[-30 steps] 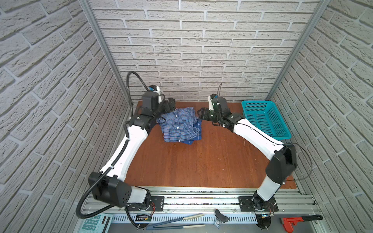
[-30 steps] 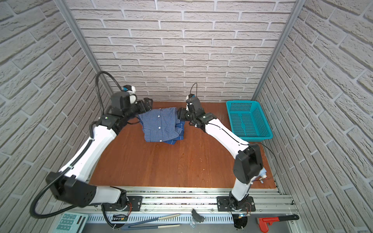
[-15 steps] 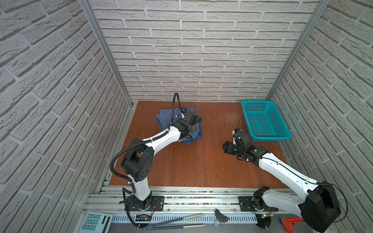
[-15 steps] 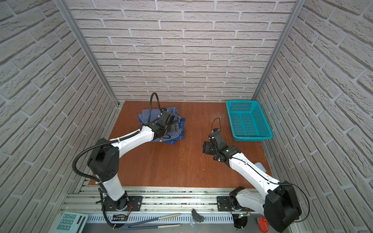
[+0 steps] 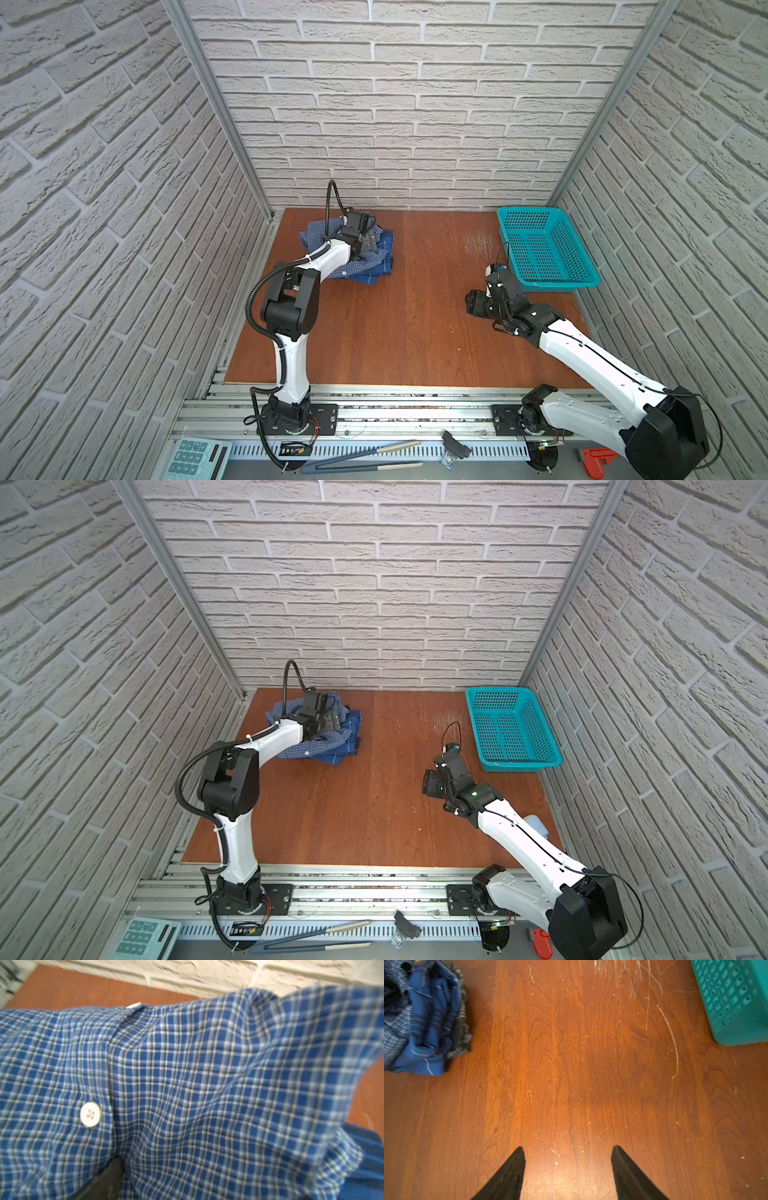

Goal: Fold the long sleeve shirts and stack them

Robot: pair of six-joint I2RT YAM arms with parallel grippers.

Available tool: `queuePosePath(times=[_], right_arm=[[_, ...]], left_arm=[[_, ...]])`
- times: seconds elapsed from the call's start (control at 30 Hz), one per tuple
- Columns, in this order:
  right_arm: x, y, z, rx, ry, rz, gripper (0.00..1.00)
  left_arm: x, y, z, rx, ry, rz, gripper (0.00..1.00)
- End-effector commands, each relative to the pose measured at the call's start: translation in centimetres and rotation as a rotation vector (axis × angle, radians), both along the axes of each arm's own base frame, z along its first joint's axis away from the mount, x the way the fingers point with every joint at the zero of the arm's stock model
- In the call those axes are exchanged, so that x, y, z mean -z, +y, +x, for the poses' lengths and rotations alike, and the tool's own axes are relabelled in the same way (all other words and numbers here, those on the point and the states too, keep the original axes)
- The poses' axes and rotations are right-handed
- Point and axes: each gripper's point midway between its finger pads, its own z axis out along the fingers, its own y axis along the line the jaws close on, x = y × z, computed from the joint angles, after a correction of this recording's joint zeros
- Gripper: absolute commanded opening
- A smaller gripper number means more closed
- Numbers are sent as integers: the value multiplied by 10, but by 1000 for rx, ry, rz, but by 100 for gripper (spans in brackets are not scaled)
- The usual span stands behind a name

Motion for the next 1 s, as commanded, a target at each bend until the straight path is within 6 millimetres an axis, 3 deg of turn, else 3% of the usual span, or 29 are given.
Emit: queuePosePath(times=[0.0,0.1,0.23,0.37,0.6,0.7,0.77,0.97], right_arm=[[-7,-9,7,32,-26,-21,68],[-8,-11,13,32,-33,-20,68],[-8,-13,19,37,-18,-30,68],[-3,-20,20,53,-6,-59,68],[-5,-29,23,71,-12,-75,68],[-9,-31,22,73,-14,-78,68],[-13,-31,21,71,-21,-71,68],[-26,-43,13,93,-59,-106,68]], left_arm=[[0,23,25,68,-22,141,98],[-2,59,49,43,-18,153,98],[-12,125,78,6,-18,175,98],[-29,159,98,2,-25,195,98],[-41,154,98,2,-65,156,98],[-58,147,98,7,-98,124,98],[-82,142,97,-12,-132,146,98],[-189,135,88,-80,-274,125,98]])
